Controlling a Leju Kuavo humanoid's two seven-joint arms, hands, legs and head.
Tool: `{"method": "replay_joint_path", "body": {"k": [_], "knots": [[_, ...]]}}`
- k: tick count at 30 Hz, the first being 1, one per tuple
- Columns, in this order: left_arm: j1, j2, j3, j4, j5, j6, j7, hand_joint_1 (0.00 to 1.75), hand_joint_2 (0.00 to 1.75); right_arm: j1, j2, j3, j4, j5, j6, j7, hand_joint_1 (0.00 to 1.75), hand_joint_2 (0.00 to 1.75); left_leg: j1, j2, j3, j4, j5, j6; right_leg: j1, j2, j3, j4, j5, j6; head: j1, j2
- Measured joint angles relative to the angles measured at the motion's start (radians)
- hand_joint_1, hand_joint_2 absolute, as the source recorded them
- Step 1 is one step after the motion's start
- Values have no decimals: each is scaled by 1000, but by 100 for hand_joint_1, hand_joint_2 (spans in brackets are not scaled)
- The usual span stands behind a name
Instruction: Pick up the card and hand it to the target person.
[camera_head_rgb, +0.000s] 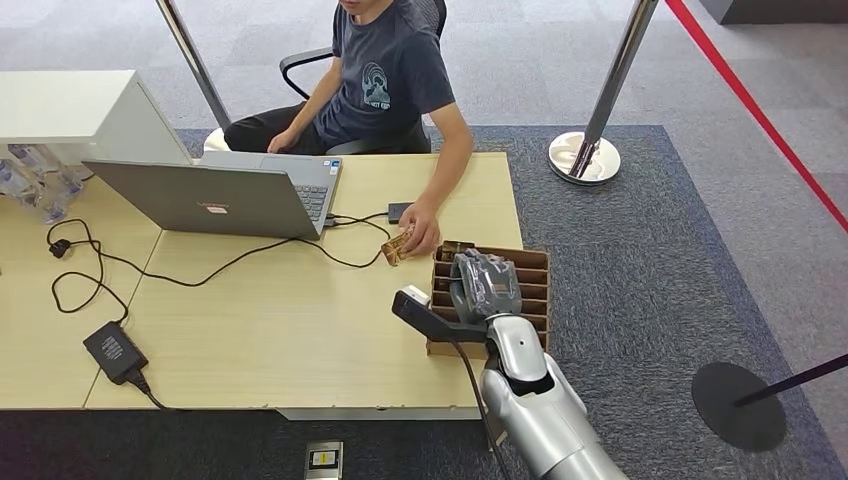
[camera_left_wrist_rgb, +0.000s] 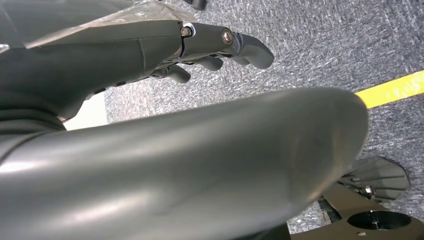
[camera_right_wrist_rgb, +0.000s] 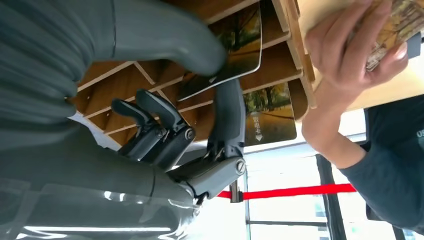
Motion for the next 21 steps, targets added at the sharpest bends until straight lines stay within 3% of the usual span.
{"method": "replay_joint_path", "body": {"k": [21], "knots": [[0, 0, -5, 0, -3, -1, 0, 0, 0, 28, -11, -4, -40, -2, -2, -2, 175, 175, 0, 0, 0, 0, 0, 0, 0, 0, 0, 0, 0, 0, 0, 0]]}}
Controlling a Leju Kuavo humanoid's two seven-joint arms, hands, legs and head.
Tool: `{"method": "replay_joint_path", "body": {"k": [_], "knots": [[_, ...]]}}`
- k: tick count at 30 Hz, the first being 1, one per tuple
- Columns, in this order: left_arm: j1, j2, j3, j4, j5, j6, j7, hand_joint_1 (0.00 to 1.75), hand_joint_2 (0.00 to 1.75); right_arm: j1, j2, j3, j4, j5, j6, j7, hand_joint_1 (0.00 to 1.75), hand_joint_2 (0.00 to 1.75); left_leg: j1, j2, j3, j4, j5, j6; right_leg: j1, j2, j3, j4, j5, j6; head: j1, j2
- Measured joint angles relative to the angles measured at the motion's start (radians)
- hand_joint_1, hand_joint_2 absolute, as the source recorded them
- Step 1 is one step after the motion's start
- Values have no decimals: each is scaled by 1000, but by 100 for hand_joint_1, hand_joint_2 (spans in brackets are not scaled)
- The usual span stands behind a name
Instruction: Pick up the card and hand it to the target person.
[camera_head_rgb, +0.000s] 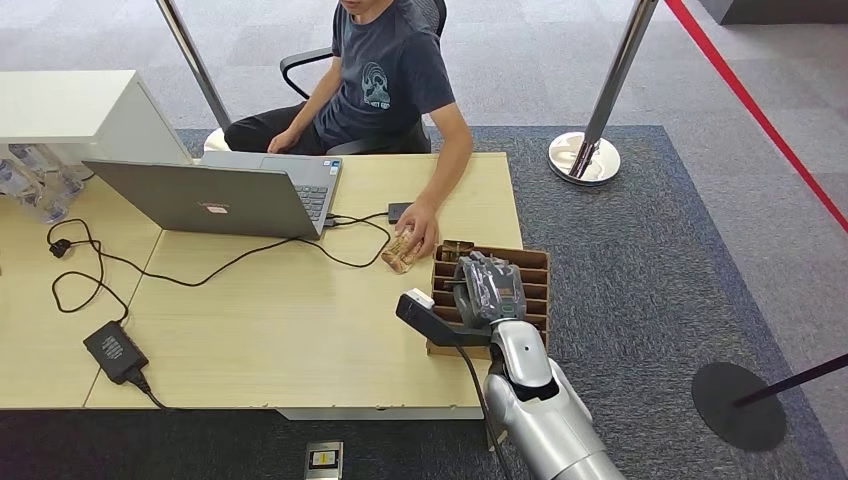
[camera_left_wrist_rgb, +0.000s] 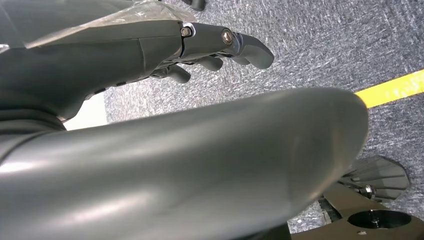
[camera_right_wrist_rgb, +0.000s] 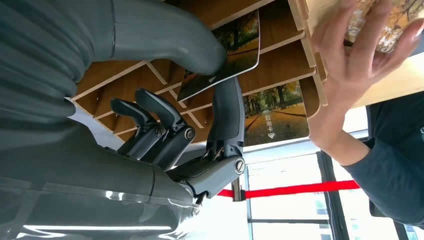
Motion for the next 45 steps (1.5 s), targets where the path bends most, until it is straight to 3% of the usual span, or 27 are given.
{"method": "replay_joint_path", "body": {"k": [45], "knots": [[-1, -5, -1, 0, 19, -1, -4, 0, 0, 57, -40, 2, -213, 26, 14, -7, 175, 175, 0, 0, 0, 0, 0, 0, 0, 0, 0, 0, 0, 0, 0, 0]]}}
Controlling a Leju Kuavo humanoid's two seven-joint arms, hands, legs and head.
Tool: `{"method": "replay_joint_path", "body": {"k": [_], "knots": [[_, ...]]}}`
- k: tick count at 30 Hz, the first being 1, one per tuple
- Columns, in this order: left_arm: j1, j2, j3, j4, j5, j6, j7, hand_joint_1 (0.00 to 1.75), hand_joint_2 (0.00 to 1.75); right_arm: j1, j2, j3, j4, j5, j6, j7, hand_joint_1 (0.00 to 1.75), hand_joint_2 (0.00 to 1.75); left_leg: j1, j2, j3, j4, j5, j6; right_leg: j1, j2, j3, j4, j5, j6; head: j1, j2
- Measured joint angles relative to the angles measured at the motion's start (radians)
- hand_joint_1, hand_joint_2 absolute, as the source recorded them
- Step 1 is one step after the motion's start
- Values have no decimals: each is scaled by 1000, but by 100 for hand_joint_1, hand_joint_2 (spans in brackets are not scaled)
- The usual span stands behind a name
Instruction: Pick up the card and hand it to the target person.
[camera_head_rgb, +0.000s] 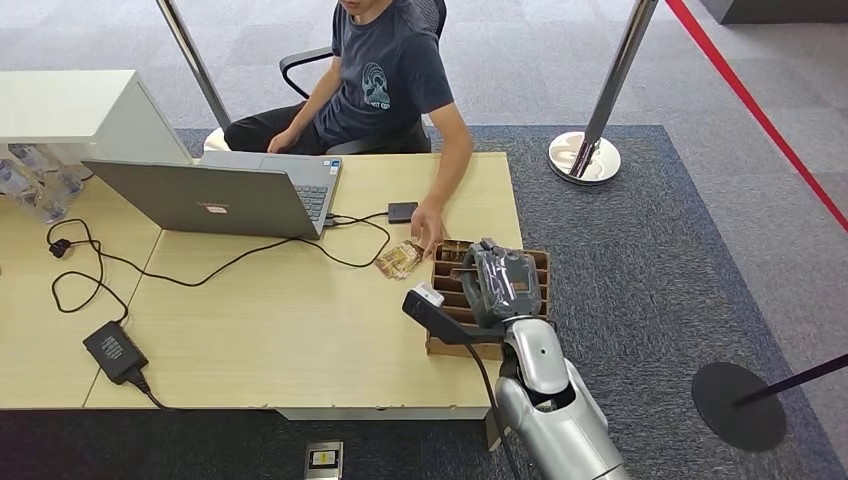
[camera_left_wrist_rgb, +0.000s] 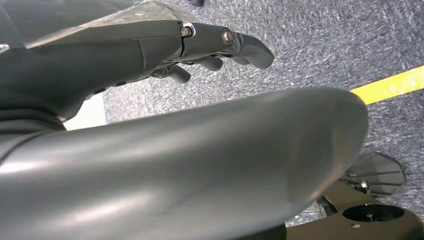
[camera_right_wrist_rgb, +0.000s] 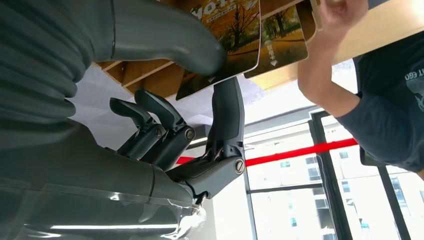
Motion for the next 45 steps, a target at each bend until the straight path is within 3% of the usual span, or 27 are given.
{"method": "replay_joint_path", "body": {"k": [12, 26, 45], "knots": [[0, -2, 0, 0, 8, 3, -7, 0, 0, -12, -28, 17, -81, -20, -24, -22, 175, 175, 0, 0, 0, 0, 0, 0, 0, 0, 0, 0, 0, 0, 0, 0], [-3, -10, 0, 0, -2, 6, -6, 0, 0, -120, -41, 57, -53, -94, -40, -45, 175, 175, 0, 0, 0, 0, 0, 0, 0, 0, 0, 0, 0, 0, 0, 0], [-6, -11, 0, 0, -10, 5, 3, 0, 0, -236, 19, 73, 73, -132, -4, -35, 175, 175, 0, 0, 0, 0, 0, 0, 0, 0, 0, 1, 0, 0, 0, 0]]}}
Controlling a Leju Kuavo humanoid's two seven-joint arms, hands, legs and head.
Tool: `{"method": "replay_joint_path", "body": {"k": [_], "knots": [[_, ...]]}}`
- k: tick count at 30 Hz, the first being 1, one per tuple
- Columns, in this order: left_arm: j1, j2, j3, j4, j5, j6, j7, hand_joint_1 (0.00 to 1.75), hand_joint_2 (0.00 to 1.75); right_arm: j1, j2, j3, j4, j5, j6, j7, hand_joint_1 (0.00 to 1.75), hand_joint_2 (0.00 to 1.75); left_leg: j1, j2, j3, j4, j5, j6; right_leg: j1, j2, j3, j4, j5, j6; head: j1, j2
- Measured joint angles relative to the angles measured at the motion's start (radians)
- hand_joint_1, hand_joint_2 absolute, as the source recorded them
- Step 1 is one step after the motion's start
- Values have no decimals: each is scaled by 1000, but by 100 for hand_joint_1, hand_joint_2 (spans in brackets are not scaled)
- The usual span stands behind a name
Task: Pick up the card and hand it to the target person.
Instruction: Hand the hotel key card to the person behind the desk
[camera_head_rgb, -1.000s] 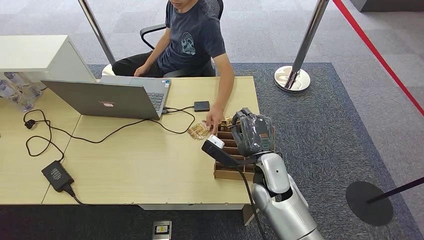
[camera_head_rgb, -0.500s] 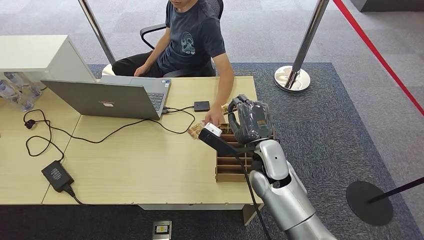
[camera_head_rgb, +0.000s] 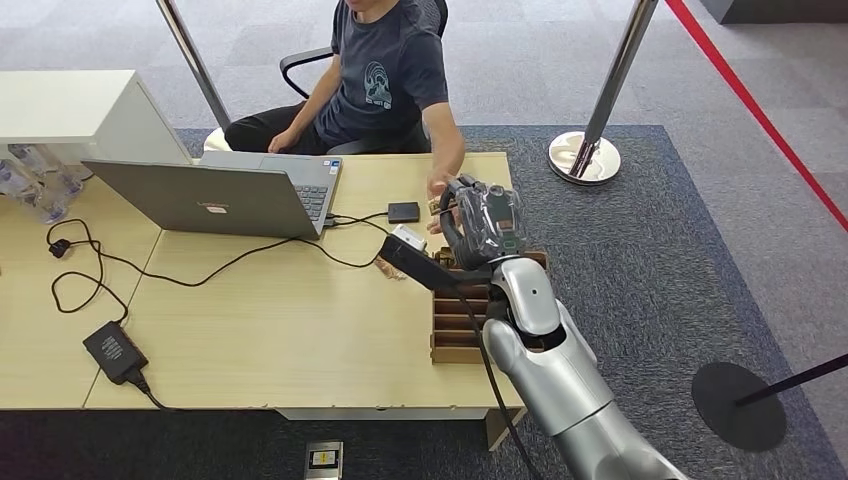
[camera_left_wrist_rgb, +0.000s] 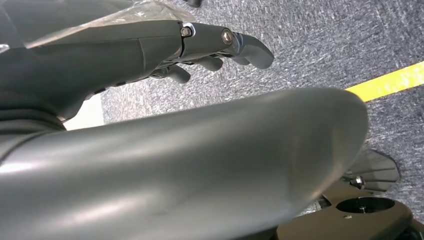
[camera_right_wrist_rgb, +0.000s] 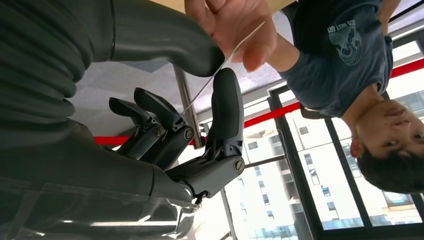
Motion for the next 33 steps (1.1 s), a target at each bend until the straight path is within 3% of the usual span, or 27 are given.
{"method": "replay_joint_path", "body": {"k": [12, 23, 24, 28, 29, 33], "knots": [[-2, 0, 0, 0, 12, 6, 1, 0, 0, -54, 49, 0, 102, -1, -3, -11, 175, 175, 0, 0, 0, 0, 0, 0, 0, 0, 0, 0, 0, 0, 0, 0], [-2, 1, 0, 0, 8, 8, -2, 0, 0, -59, 60, -1, 149, -3, -20, -10, 172, 175, 0, 0, 0, 0, 0, 0, 0, 0, 0, 0, 0, 0, 0, 0], [-2, 1, 0, 0, 7, 7, -2, 0, 0, -58, 60, -1, 150, -2, -20, -9, 166, 175, 0, 0, 0, 0, 0, 0, 0, 0, 0, 0, 0, 0, 0, 0], [-2, 2, 0, 0, 5, 7, -2, 0, 0, -57, 60, -1, 151, 1, -21, -7, 8, 175, 0, 0, 0, 0, 0, 0, 0, 0, 0, 0, 0, 0, 0, 0], [-2, 2, 0, 0, 5, 7, -2, 0, 0, -57, 60, -1, 151, 2, -21, -6, 0, 175, 0, 0, 0, 0, 0, 0, 0, 0, 0, 0, 0, 0, 0, 0], [-3, 3, 0, 0, 4, 6, -2, 0, 0, -56, 60, -1, 151, 3, -22, -3, 0, 175, 0, 0, 0, 0, 0, 0, 0, 0, 0, 0, 0, 0, 0, 0]]}}
